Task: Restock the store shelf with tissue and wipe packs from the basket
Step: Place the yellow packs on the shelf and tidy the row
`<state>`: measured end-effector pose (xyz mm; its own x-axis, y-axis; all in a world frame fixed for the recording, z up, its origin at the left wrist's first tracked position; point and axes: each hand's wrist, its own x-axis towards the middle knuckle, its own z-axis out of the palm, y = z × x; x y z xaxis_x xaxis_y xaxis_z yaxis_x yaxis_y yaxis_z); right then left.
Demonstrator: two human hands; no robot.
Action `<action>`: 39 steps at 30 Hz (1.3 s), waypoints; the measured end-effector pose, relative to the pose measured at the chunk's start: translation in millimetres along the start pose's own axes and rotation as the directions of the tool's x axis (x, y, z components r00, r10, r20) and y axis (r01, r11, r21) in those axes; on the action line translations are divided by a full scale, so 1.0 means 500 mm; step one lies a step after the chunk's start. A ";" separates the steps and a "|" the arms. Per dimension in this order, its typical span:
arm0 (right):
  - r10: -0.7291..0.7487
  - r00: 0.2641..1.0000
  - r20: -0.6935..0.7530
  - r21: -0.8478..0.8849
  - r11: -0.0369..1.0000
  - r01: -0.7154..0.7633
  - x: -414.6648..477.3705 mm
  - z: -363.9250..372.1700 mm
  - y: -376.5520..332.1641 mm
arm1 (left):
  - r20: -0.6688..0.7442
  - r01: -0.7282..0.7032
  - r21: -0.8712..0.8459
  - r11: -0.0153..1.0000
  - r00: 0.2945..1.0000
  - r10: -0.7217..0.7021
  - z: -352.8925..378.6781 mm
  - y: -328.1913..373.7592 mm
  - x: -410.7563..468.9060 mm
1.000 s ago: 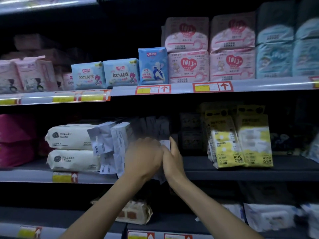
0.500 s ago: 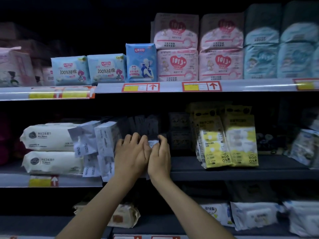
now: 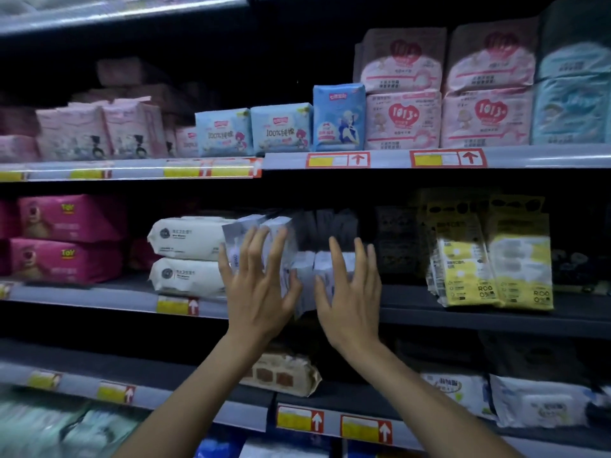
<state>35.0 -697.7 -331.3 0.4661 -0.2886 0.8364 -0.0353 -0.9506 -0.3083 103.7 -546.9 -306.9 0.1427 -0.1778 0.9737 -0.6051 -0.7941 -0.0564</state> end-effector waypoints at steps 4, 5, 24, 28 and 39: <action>-0.050 0.998 0.044 -0.159 0.986 0.056 0.000 0.030 0.007 | 0.202 0.006 0.073 0.997 0.979 -0.021 0.034 -0.040 -0.032; -0.046 0.998 0.040 -0.177 0.983 0.052 0.002 0.036 0.008 | 0.220 0.002 0.062 0.998 0.975 -0.015 0.046 -0.040 -0.037; -0.045 0.954 0.297 -0.138 0.986 0.089 0.022 0.003 0.003 | 0.348 0.053 0.170 0.984 0.931 -0.110 0.035 -0.007 -0.022; -0.036 0.889 0.457 -0.048 0.997 0.065 0.033 -0.061 0.010 | 0.412 0.043 0.219 0.975 0.902 -0.133 -0.013 0.018 -0.002; 0.063 0.947 0.314 -0.121 0.992 -0.026 0.031 -0.221 0.083 | 0.336 -0.040 0.054 0.998 0.942 0.020 -0.082 0.166 0.043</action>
<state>-56.8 -754.3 -281.3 0.7169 -0.2973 0.6307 -0.1539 -0.9497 -0.2727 24.5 -592.6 -281.8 0.3856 -0.3786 0.8414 -0.5672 -0.8165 -0.1075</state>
